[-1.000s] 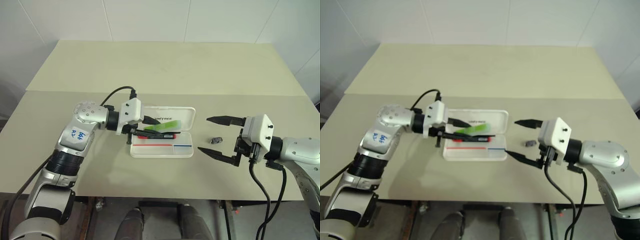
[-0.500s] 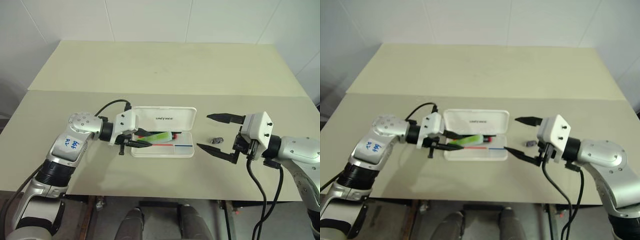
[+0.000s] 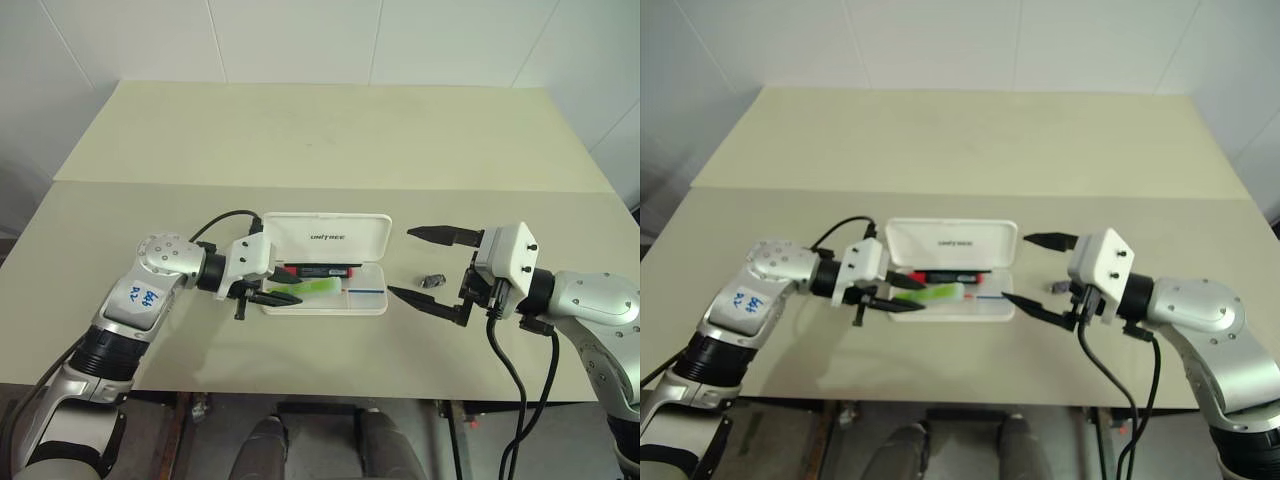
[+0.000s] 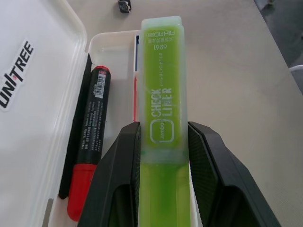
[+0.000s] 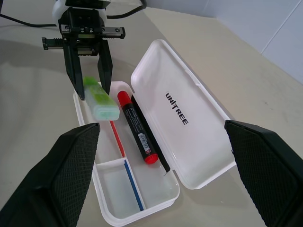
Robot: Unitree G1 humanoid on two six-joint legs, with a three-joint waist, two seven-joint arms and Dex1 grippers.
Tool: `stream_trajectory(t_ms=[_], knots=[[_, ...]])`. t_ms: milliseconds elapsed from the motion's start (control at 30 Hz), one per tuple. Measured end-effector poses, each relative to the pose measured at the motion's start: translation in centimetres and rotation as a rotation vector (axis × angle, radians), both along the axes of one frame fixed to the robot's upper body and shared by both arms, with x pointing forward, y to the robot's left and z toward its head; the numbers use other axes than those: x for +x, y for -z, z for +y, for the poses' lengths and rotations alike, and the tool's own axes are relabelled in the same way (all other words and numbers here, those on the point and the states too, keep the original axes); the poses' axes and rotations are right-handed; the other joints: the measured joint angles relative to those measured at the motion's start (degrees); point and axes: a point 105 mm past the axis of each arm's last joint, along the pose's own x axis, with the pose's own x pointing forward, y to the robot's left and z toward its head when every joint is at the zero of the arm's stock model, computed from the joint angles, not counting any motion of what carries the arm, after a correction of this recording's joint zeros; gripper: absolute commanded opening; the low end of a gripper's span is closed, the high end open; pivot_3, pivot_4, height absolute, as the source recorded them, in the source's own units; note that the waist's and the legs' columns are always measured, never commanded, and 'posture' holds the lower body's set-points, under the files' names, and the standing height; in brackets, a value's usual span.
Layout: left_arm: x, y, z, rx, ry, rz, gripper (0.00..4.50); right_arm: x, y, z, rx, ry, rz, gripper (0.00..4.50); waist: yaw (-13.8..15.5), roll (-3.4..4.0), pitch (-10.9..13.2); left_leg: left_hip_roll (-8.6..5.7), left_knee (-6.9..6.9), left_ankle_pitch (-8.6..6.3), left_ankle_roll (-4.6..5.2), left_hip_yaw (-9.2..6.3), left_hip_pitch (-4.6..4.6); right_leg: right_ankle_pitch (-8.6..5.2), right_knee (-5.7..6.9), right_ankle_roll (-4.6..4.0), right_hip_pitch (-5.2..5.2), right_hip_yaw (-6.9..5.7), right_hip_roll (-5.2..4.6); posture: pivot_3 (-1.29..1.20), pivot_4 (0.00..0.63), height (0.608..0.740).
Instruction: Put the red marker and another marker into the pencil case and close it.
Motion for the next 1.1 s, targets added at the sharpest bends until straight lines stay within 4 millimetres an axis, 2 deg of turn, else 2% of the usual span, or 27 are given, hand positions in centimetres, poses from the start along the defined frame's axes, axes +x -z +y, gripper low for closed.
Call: stream_trajectory(t_ms=[67,133,300,400,667,900,1000,1100], knots=[[0.0,0.1,0.0,0.008,0.008,-0.007,1.1,0.0,0.0,0.0,0.002,0.004,-0.001,4.5,0.0,0.0,0.0,0.0,0.0,0.0,0.0,0.0,0.0,0.0,0.0,0.0,0.0,0.0,0.0,0.0,0.15,0.74],[0.0,0.1,0.1,0.012,0.009,-0.007,1.82,0.1,0.0,0.0,0.007,0.005,-0.002,4.5,0.01,0.0,0.0,0.0,0.0,0.0,0.0,0.0,0.0,0.0,0.0,0.0,0.0,0.0,0.0,0.0,0.15,0.74],[0.3,0.3,0.1,0.018,0.001,0.002,3.11,0.1,0.0,0.0,0.013,0.009,-0.002,4.5,0.01,0.0,0.0,0.0,0.0,0.0,0.0,0.0,0.0,0.0,0.0,0.0,0.0,0.0,0.0,0.0,0.15,0.74],[0.4,0.4,0.0,0.016,-0.004,-0.001,4.04,0.1,0.0,0.1,0.02,0.011,-0.002,4.5,-0.01,0.0,0.0,0.0,0.0,0.0,0.0,0.0,0.0,0.0,0.0,0.0,0.0,0.0,0.0,0.0,0.15,0.74],[0.2,0.1,0.0,-0.001,0.005,0.009,4.04,0.2,-0.1,0.3,0.023,0.004,-0.006,4.5,-0.02,0.0,0.0,0.0,0.0,0.0,0.0,0.0,0.0,0.0,0.01,0.0,0.0,0.0,0.0,0.0,0.15,0.74],[-0.9,-2.1,-0.1,-0.098,0.058,0.05,4.04,0.5,0.6,0.2,0.016,-0.001,0.028,4.5,-0.04,0.0,0.0,0.01,0.0,0.0,0.0,0.0,0.01,0.0,0.02,0.0,0.0,0.0,0.0,0.0,0.15,0.74],[-1.1,-3.1,0.3,-0.138,0.056,0.053,4.04,0.9,1.5,-0.4,-0.014,0.0,0.072,4.5,-0.03,0.0,0.0,0.0,0.02,0.0,0.0,0.0,0.01,0.0,0.02,0.0,0.01,0.0,0.0,0.0,0.15,0.74],[-1.1,-4.1,0.8,-0.168,0.032,0.034,4.04,1.7,2.4,-2.0,-0.064,0.027,0.12,4.5,-0.03,0.0,0.0,0.0,0.01,0.0,0.0,0.0,0.01,0.0,0.01,0.0,0.01,0.0,0.0,0.0,0.15,0.74]])
